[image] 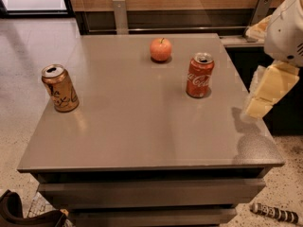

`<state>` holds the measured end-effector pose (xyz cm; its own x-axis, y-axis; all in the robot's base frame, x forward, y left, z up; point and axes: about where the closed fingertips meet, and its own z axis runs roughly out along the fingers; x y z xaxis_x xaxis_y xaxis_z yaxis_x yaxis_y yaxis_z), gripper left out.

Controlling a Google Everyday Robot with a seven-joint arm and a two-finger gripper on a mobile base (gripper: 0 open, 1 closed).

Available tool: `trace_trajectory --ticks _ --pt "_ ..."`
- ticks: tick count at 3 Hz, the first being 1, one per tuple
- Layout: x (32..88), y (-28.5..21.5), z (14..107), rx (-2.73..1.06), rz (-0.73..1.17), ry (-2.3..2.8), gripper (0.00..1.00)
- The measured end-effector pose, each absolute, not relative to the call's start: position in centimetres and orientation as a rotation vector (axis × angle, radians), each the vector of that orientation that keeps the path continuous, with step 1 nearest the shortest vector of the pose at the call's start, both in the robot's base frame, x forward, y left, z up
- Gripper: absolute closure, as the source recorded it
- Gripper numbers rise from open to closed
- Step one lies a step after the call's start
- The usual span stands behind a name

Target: Pick coke can

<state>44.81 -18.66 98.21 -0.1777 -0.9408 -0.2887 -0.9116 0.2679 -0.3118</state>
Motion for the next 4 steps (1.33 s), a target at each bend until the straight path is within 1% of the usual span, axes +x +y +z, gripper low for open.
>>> trace_trajectory --ticks 2,3,4 --pt "49.9 -8.1 98.3 -1.483 0.16 1.821 0.0" --pt "53.0 -0.3 99.2 -1.341 0.391 1.641 0.0" --pt "53.8 4.7 99.0 -1.234 0.544 1.555 0.0"
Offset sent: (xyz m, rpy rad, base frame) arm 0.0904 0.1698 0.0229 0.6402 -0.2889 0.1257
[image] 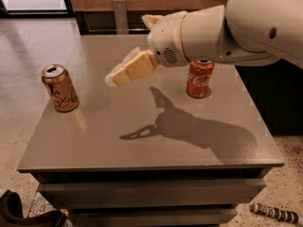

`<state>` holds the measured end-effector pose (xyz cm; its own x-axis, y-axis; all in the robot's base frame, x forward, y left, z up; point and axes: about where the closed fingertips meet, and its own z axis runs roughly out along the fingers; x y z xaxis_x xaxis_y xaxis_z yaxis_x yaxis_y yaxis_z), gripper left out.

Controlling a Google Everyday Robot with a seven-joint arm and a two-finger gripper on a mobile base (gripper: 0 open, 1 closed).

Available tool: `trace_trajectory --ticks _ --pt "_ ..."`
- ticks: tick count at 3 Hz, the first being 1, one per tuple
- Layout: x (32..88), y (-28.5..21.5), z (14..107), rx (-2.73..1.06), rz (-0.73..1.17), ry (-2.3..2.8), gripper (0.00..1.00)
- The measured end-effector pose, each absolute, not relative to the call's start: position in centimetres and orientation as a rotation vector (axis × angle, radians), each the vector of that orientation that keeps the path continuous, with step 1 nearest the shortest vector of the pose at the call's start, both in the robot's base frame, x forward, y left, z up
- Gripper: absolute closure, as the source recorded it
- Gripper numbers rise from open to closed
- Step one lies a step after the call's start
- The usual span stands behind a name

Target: Pick coke can

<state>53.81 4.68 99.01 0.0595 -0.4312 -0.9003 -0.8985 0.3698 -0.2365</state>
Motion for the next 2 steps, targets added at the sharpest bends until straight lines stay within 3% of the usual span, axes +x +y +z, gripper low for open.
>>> trace_trajectory --ticks 2 --pt "54.8 7.6 95.2 -1.203 0.598 1.562 0.0"
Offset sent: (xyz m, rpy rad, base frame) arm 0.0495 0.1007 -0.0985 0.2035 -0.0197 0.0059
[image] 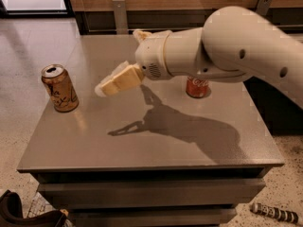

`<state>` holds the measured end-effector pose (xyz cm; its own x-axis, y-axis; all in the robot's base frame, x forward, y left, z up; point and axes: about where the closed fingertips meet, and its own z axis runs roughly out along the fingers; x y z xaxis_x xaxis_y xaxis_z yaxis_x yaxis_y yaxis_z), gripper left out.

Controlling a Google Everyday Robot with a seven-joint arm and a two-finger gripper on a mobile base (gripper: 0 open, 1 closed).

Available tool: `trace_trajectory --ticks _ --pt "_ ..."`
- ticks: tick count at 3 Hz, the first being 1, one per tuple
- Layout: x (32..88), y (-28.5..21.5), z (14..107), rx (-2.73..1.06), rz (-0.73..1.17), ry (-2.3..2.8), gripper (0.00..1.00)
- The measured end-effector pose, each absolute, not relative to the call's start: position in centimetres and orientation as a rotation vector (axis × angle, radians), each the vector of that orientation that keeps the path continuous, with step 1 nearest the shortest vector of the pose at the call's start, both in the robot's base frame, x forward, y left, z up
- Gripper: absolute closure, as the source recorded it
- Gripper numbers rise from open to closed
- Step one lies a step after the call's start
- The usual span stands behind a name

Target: Pick coke can

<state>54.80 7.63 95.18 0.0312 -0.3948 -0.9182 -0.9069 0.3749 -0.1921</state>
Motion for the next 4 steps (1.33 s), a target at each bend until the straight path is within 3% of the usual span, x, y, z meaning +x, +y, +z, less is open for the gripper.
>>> trace_trajectory --ticks 2,4 --pt "57.2 15.8 89.3 -1.124 0.719 1.441 0.0" --pt "57.9 20.9 88.1 -1.077 0.822 1.335 0.0"
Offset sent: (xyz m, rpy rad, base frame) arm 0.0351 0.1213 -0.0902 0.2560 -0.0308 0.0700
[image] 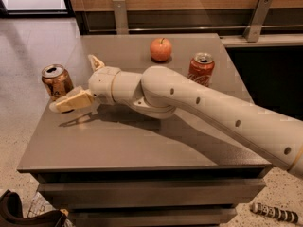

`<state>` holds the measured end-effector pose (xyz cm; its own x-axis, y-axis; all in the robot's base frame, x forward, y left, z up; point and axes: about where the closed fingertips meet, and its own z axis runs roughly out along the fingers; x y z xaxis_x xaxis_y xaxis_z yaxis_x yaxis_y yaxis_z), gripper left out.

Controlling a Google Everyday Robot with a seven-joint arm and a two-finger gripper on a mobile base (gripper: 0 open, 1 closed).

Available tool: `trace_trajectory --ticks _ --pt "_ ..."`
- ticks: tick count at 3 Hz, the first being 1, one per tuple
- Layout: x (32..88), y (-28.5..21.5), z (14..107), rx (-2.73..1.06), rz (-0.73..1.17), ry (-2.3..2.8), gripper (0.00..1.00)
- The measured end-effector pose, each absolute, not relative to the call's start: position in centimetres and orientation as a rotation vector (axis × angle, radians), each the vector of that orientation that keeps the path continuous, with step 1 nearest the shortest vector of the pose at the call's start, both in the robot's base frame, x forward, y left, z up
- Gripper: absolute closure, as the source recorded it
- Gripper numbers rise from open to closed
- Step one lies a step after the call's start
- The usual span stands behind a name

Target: Pick coke can

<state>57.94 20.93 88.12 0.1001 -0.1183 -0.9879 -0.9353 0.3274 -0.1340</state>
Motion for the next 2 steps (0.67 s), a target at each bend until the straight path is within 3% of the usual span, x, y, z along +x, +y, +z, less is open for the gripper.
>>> trace_trajectory --ticks 2 --pt "57.54 22.99 87.78 -1.065 0.884 1.292 0.42"
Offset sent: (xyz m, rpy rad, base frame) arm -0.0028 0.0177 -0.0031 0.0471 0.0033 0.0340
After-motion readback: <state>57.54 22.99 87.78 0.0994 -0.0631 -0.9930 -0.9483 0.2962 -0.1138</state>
